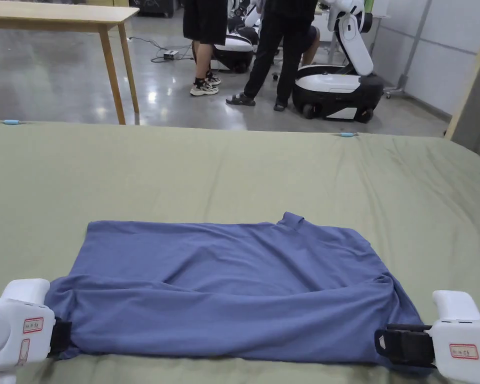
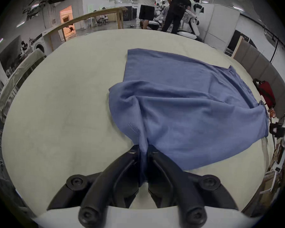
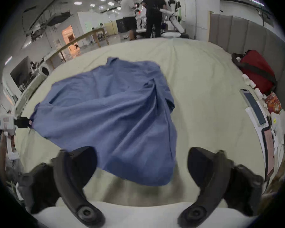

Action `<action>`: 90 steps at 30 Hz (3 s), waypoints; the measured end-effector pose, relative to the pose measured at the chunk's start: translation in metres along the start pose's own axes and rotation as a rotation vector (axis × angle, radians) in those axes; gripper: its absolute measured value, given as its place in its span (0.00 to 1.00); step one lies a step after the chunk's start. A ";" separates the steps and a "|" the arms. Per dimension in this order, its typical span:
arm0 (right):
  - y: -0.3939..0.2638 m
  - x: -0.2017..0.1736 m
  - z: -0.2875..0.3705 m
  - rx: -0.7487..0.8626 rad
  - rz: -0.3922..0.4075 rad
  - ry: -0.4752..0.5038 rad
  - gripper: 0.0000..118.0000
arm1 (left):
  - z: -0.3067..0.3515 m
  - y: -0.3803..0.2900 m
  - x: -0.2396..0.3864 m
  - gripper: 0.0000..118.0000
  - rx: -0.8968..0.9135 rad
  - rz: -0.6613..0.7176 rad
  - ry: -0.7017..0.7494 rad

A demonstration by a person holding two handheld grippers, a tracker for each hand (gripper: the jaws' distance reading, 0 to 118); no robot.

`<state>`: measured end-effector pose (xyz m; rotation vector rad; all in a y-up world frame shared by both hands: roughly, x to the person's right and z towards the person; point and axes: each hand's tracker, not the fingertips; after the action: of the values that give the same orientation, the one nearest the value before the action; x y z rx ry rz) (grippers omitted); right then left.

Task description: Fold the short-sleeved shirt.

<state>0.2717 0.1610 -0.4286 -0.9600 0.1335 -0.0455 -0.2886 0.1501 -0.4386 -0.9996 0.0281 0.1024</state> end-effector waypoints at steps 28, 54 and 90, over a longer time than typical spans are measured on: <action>-0.114 -0.005 0.117 0.014 -0.007 0.025 0.04 | 0.106 -0.111 -0.027 0.03 -0.004 0.003 -0.036; -0.068 -0.034 0.132 0.365 -0.034 -0.089 0.00 | 0.117 -0.063 -0.011 0.03 0.247 0.001 0.020; 0.072 0.035 -0.004 0.104 -0.023 -0.107 0.13 | -0.060 0.093 0.017 0.01 -0.008 -0.066 0.049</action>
<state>0.3046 0.1958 -0.4935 -0.8580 0.0208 -0.0221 -0.2798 0.1505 -0.5502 -1.0101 0.0401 0.0177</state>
